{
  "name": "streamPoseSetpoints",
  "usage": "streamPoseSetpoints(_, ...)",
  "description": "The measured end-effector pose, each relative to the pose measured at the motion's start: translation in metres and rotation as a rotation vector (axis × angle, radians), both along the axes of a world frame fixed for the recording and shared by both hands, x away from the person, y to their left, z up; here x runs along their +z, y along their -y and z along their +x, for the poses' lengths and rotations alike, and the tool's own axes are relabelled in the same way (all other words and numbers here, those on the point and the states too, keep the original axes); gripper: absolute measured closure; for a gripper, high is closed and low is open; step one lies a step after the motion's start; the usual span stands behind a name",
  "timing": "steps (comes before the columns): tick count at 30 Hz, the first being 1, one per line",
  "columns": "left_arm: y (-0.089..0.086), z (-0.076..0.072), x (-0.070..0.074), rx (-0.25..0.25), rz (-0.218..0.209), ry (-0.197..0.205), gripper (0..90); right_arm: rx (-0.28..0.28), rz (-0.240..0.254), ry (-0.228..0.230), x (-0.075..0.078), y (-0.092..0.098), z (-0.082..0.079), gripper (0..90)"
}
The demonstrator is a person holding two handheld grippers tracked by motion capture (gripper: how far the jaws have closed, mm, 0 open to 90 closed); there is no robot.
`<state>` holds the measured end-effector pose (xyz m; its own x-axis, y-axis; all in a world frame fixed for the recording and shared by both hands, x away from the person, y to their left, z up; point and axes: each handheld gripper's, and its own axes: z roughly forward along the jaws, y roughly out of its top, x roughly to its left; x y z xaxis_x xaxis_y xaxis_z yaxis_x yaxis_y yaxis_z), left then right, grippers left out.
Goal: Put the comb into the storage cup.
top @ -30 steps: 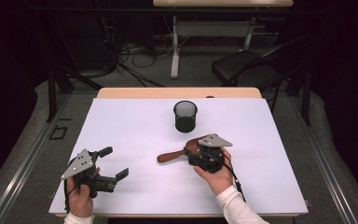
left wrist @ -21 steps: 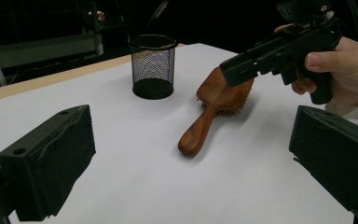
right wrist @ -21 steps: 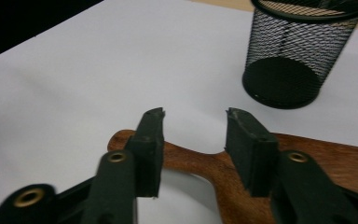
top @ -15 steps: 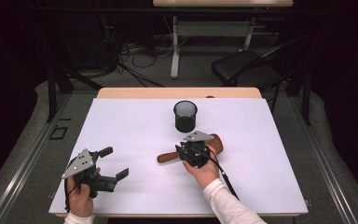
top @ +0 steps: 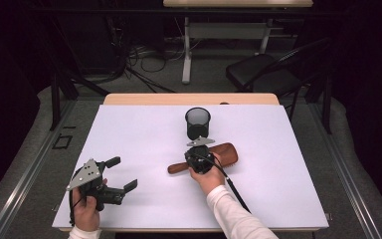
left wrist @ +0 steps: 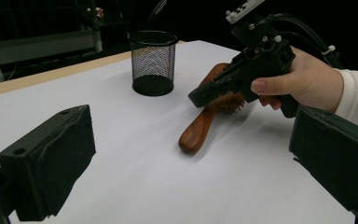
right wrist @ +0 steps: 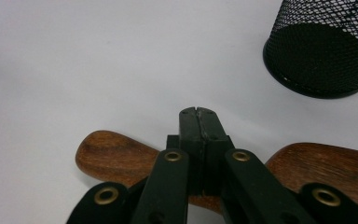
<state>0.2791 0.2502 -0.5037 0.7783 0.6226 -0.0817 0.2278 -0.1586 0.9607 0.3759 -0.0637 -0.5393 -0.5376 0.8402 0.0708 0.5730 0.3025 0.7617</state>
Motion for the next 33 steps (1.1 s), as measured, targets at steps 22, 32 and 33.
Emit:
streamPoseSetpoints(22, -0.002, 0.001, -0.001, 0.011, 0.001, -0.007, 0.3, -0.006, -0.103, -0.058, -0.011, -0.014, 0.001, 90.0)
streamPoseSetpoints(32, -0.002, 0.001, -0.001, 0.013, 0.001, -0.007, 0.3, 0.034, -0.125, -0.054, -0.01, -0.014, -0.013, 89.9)
streamPoseSetpoints(33, -0.002, 0.0, -0.001, 0.012, 0.002, -0.008, 0.3, 0.038, -0.128, -0.059, -0.009, -0.012, -0.015, 89.8)
